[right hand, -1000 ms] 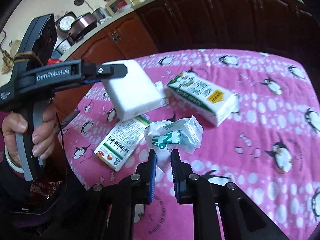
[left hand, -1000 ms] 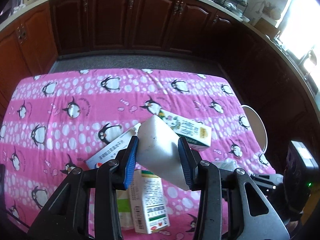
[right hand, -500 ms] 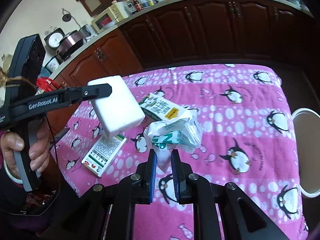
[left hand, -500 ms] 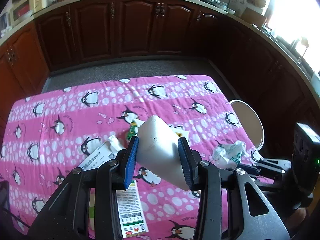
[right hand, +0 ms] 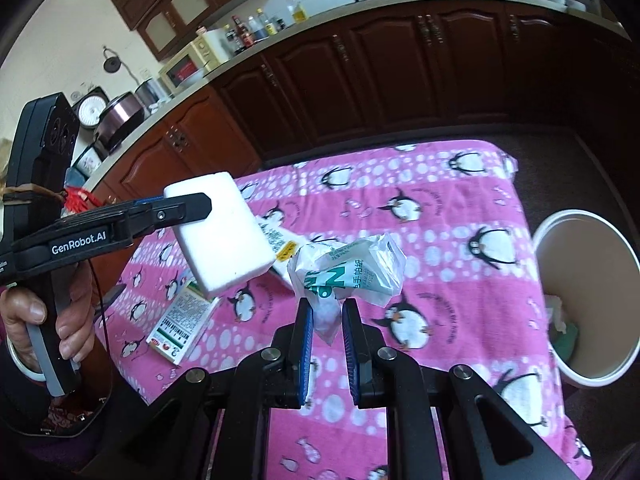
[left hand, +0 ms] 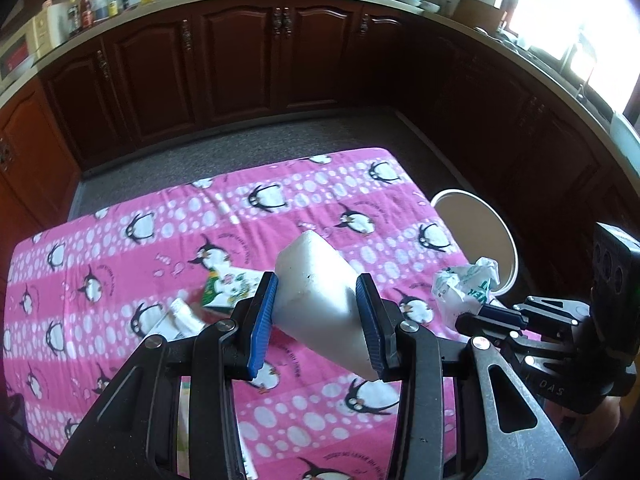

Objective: Collect trash
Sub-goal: 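Carry foam block and wrapper over the white bin and open both grippers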

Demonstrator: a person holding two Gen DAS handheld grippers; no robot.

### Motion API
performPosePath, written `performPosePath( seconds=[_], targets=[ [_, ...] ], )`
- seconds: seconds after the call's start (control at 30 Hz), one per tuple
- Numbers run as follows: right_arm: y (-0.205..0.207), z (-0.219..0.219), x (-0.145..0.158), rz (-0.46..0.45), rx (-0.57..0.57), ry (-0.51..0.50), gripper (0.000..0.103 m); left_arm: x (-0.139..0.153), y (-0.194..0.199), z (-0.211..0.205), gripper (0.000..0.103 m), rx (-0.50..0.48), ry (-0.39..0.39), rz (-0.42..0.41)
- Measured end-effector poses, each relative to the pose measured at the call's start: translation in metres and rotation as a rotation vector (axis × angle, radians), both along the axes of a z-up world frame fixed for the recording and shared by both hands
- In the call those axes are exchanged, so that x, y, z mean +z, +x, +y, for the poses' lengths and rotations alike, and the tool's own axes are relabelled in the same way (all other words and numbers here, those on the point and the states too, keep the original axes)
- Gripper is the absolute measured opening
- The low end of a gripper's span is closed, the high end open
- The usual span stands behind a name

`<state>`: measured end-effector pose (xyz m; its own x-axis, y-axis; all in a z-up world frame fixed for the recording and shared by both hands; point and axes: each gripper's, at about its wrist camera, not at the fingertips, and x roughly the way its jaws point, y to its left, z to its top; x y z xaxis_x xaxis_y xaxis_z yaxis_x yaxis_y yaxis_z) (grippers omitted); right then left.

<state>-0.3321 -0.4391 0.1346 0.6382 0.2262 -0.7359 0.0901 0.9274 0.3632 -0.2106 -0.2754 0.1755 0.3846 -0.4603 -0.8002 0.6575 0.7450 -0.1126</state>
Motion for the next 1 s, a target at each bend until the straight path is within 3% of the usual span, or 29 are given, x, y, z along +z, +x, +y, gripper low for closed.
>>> performPosePath(
  seconds=[0.6,1.0],
  targets=[
    [-0.037,-0.086,-0.011,0.029,-0.184,0.009,0.014,-0.016,-0.013,-0.088,0.038,-0.117,0.017,0.033],
    [-0.053,-0.148,-0.042,0.102,-0.323,0.01,0.014,-0.04,-0.014,-0.151,0.038,-0.15,-0.003,0.111]
  ],
)
